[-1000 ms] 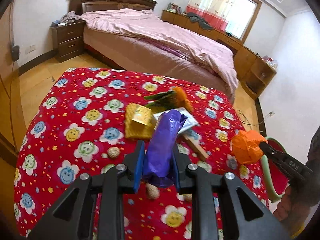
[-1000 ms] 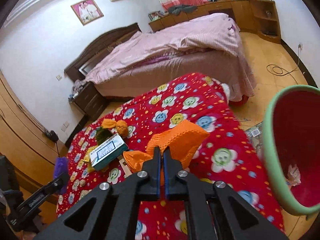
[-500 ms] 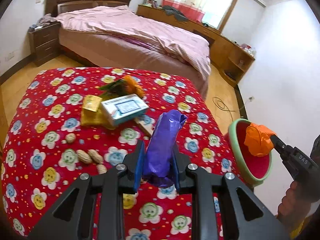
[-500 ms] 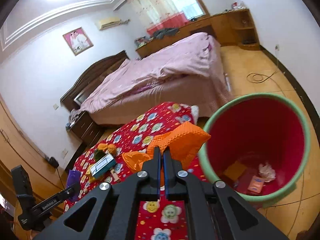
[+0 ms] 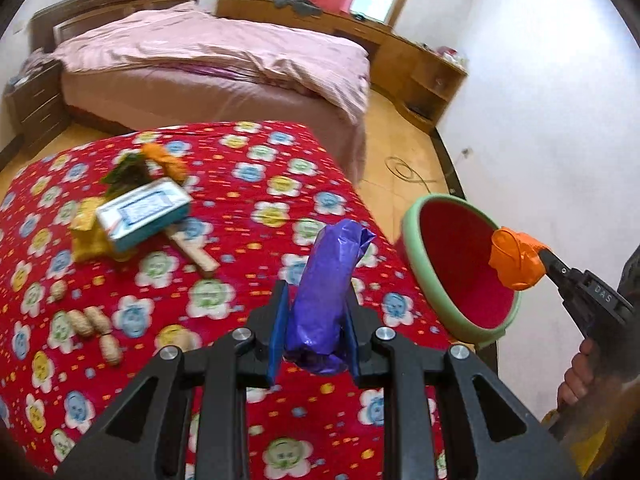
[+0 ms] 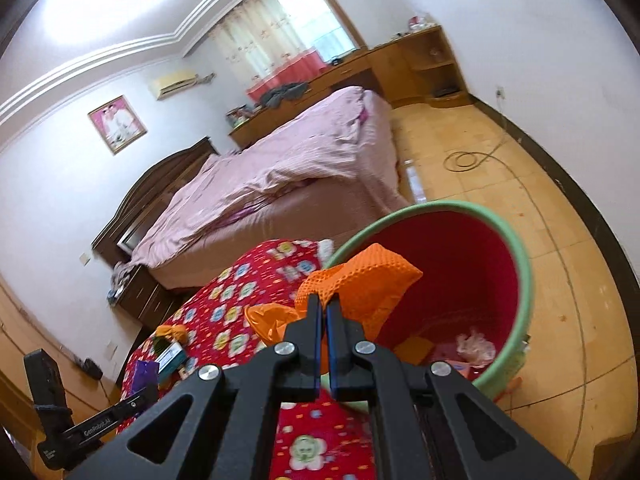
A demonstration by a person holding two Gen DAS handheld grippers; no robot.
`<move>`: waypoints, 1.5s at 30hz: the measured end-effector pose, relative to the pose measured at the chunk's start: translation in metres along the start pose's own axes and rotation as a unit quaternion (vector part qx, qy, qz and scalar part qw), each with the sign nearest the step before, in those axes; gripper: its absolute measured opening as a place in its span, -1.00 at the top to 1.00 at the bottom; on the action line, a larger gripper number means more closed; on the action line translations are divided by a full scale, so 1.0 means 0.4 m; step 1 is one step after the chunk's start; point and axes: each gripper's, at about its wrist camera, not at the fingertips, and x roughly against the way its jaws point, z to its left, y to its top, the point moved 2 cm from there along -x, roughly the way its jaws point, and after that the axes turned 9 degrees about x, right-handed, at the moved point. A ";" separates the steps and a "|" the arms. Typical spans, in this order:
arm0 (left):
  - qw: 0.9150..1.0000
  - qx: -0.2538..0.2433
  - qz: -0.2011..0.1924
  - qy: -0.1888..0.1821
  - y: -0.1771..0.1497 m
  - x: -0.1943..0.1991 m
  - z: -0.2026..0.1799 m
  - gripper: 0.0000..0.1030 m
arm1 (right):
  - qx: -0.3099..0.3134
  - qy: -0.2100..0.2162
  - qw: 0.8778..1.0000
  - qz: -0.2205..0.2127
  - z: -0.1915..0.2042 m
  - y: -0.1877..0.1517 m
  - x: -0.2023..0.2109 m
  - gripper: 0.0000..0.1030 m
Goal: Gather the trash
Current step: 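Carry the mesh bag over the red bin with right tool while left carries wrapper, then open the right tool over the bin while the left tool releases the purple wrapper into it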
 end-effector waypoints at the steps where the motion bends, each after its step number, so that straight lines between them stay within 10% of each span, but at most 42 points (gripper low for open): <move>1: 1.000 -0.008 0.004 -0.003 -0.001 -0.011 -0.019 0.52 | -0.006 -0.004 1.000 0.000 -0.018 -0.001 0.002 0.93; 20: 0.991 -0.117 0.049 -0.035 -0.001 -0.215 -0.299 0.52 | -0.044 -0.057 0.997 0.017 -0.208 -0.033 -0.017 0.92; 45: 0.986 -0.147 0.071 -0.023 -0.008 -0.334 -0.377 0.39 | -0.042 -0.057 0.997 0.030 -0.230 -0.041 -0.049 0.89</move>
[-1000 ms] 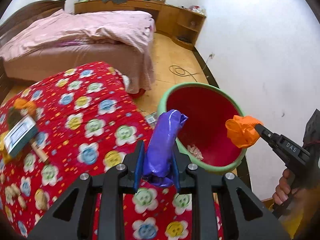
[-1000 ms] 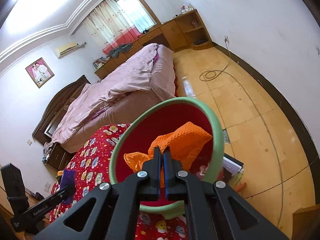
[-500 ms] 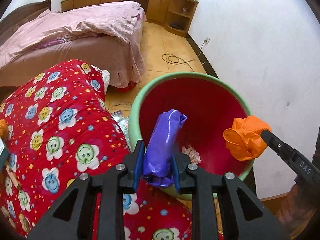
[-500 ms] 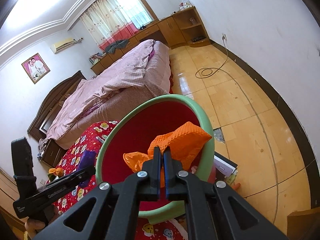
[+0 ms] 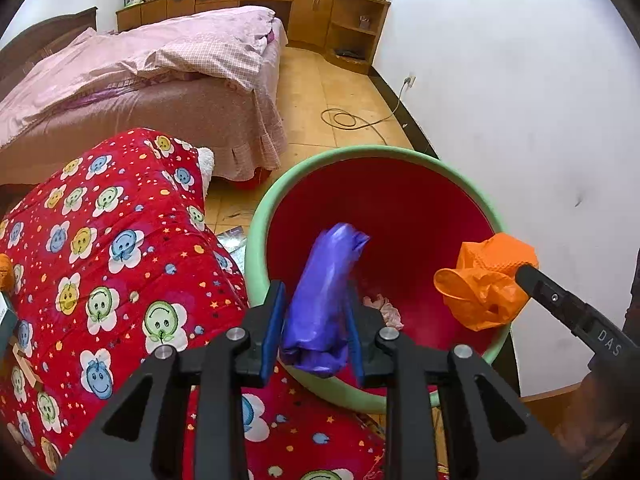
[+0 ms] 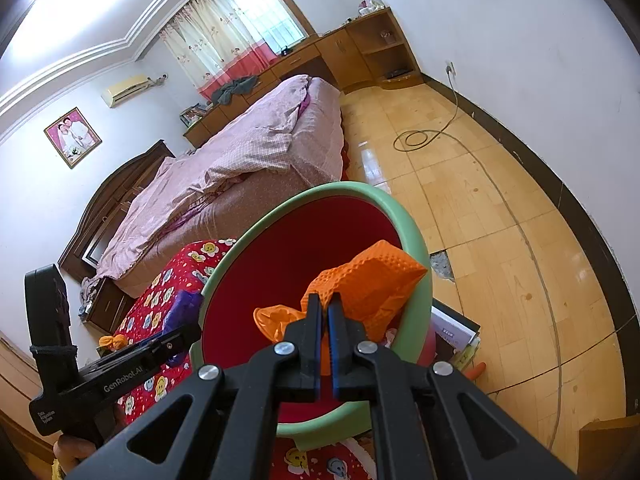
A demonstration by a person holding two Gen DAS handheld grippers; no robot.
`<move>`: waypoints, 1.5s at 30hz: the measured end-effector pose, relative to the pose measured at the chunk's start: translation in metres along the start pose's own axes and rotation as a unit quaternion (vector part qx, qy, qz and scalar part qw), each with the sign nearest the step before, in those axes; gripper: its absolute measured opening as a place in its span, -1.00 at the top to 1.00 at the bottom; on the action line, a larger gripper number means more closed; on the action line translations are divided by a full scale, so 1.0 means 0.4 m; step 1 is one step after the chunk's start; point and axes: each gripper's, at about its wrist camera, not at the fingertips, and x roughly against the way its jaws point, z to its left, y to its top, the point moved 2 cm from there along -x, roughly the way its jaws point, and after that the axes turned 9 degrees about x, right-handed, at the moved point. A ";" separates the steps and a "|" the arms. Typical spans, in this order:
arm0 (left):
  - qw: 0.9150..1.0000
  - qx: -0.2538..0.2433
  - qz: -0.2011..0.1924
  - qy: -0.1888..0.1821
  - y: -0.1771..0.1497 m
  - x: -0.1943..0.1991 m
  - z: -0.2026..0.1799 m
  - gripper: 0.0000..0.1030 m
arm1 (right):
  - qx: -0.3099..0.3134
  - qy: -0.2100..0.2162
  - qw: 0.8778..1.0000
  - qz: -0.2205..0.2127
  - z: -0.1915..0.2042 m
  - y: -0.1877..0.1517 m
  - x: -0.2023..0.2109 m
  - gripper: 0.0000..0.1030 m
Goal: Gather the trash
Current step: 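Open the right tool over the bin while the left tool releases the purple wrapper into it, then move both open tools back over the trash on the quilt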
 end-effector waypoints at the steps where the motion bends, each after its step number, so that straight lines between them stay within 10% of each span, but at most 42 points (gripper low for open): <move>1: 1.000 0.001 0.000 0.001 0.001 0.000 0.001 0.35 | 0.000 0.000 1.000 0.000 0.000 0.000 0.000 0.89; 19: 1.000 0.024 -0.016 0.008 -0.002 0.037 0.039 0.20 | -0.005 0.017 1.000 0.003 0.009 -0.009 0.001 0.82; 33: 0.997 0.060 -0.046 0.028 -0.016 0.148 0.148 0.20 | 0.006 0.031 0.999 -0.009 0.080 -0.002 0.032 0.06; 45: 0.985 0.122 -0.086 0.089 -0.043 0.285 0.376 0.20 | 0.049 0.063 0.997 0.015 0.231 -0.018 0.003 -0.10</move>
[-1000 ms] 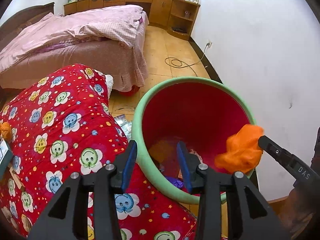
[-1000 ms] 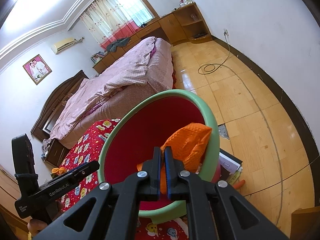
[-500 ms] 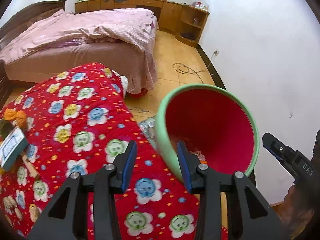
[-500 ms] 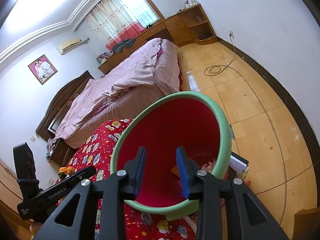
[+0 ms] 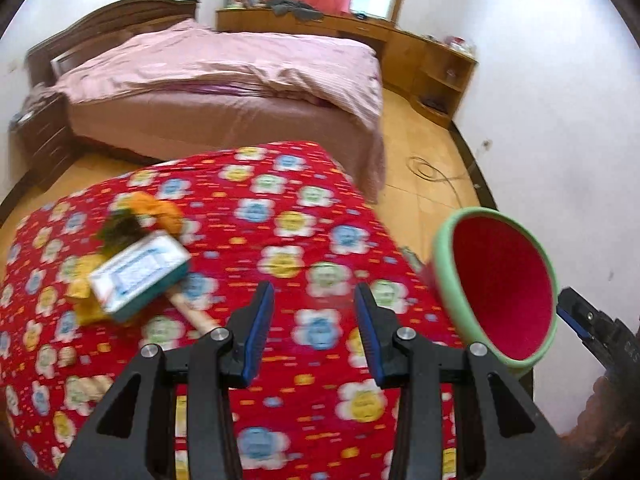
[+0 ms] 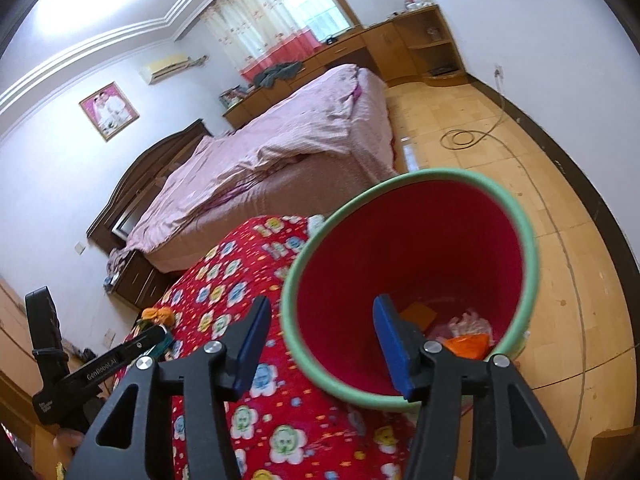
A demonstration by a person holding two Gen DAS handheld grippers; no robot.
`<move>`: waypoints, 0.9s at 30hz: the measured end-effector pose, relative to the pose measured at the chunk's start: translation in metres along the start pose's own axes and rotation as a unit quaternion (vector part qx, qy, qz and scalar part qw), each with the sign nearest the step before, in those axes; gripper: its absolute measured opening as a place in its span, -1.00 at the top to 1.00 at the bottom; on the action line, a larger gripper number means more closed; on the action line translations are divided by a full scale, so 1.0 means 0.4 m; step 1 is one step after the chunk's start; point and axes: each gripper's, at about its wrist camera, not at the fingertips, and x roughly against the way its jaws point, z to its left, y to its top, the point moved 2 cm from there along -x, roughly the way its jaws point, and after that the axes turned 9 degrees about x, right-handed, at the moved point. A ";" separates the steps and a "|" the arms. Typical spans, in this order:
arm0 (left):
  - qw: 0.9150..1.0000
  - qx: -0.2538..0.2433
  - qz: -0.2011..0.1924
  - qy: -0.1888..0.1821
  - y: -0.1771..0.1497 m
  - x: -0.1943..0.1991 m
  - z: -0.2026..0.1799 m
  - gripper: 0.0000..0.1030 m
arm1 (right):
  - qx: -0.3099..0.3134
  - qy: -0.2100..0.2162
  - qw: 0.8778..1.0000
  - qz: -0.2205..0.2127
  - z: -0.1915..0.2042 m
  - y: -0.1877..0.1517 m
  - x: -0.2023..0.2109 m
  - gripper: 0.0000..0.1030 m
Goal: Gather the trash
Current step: 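Move both open tools back over the trash on the quilt, then lower the left tool onto the small yellow carton and close it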
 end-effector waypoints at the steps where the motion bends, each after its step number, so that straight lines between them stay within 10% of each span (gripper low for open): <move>1: 1.000 0.008 -0.003 0.005 0.006 0.006 0.024 0.20 | 0.005 0.003 1.000 0.004 0.020 -0.002 -0.008 -0.10; 27: 0.984 0.116 -0.037 0.129 0.054 -0.010 0.446 0.20 | 0.073 0.051 0.993 0.076 0.315 -0.066 -0.215 -0.21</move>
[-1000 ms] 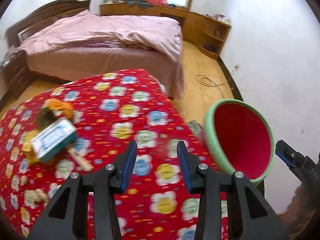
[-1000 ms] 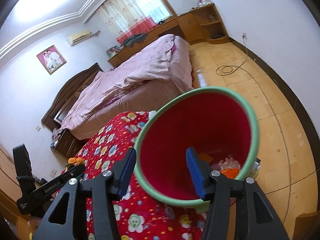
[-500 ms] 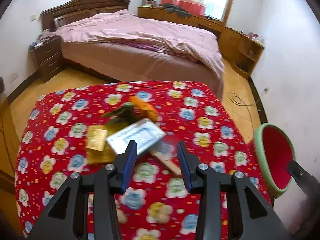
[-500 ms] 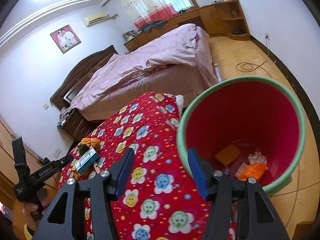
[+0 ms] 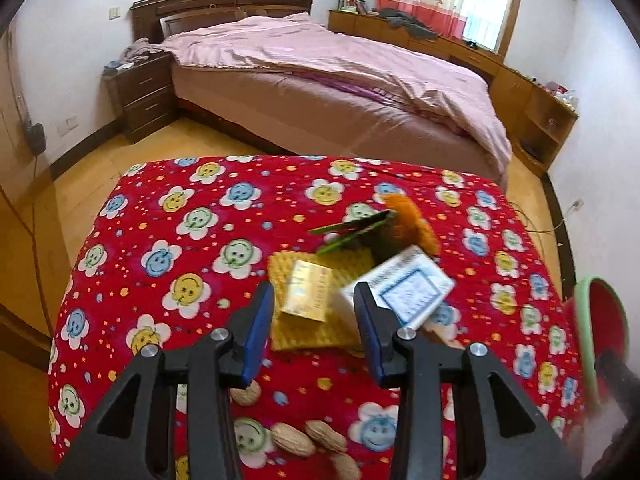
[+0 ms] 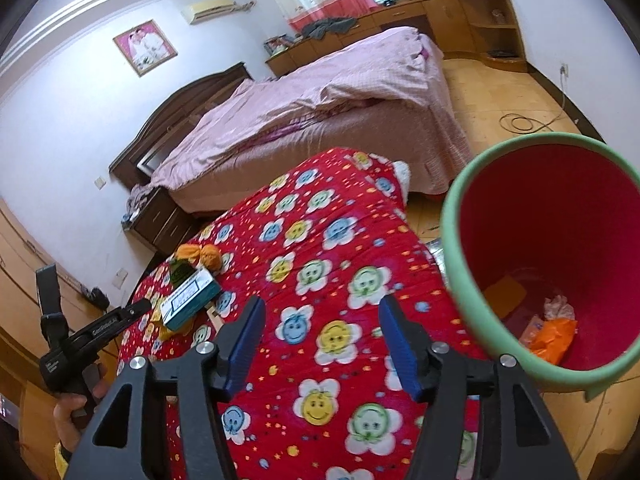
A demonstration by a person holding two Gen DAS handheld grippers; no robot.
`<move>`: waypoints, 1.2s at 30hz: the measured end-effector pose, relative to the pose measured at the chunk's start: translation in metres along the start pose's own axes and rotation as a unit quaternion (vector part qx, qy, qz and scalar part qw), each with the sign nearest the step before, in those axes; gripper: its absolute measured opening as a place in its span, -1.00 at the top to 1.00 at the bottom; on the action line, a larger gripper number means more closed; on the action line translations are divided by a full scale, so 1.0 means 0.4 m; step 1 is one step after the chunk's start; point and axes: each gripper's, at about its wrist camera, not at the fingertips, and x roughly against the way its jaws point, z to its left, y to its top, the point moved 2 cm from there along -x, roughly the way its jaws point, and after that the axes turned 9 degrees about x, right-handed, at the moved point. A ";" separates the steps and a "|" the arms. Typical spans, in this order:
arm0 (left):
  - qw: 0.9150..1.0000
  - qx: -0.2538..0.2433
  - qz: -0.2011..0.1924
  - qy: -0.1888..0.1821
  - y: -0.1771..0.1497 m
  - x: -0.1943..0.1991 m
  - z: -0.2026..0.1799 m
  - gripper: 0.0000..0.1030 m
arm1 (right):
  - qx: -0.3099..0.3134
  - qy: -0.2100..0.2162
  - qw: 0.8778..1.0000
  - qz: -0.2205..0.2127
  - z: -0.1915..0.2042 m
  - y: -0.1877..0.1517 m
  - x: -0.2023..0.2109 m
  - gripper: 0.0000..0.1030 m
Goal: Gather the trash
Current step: 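Lower the left tool onto the small yellow carton and close it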
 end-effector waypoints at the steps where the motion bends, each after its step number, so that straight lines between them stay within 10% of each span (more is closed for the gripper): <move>1: 1.000 0.001 0.001 0.002 0.001 -0.009 0.006 0.20 | 0.002 0.001 1.000 0.003 0.008 -0.002 -0.007 -0.21; 22: 0.999 0.025 0.013 -0.028 -0.016 -0.095 0.031 0.14 | 0.056 0.016 0.997 0.053 0.129 -0.014 -0.145 -0.21; 36: 0.998 0.026 -0.029 -0.053 -0.009 -0.048 0.056 0.57 | 0.108 0.034 0.990 0.085 0.237 -0.033 -0.247 -0.21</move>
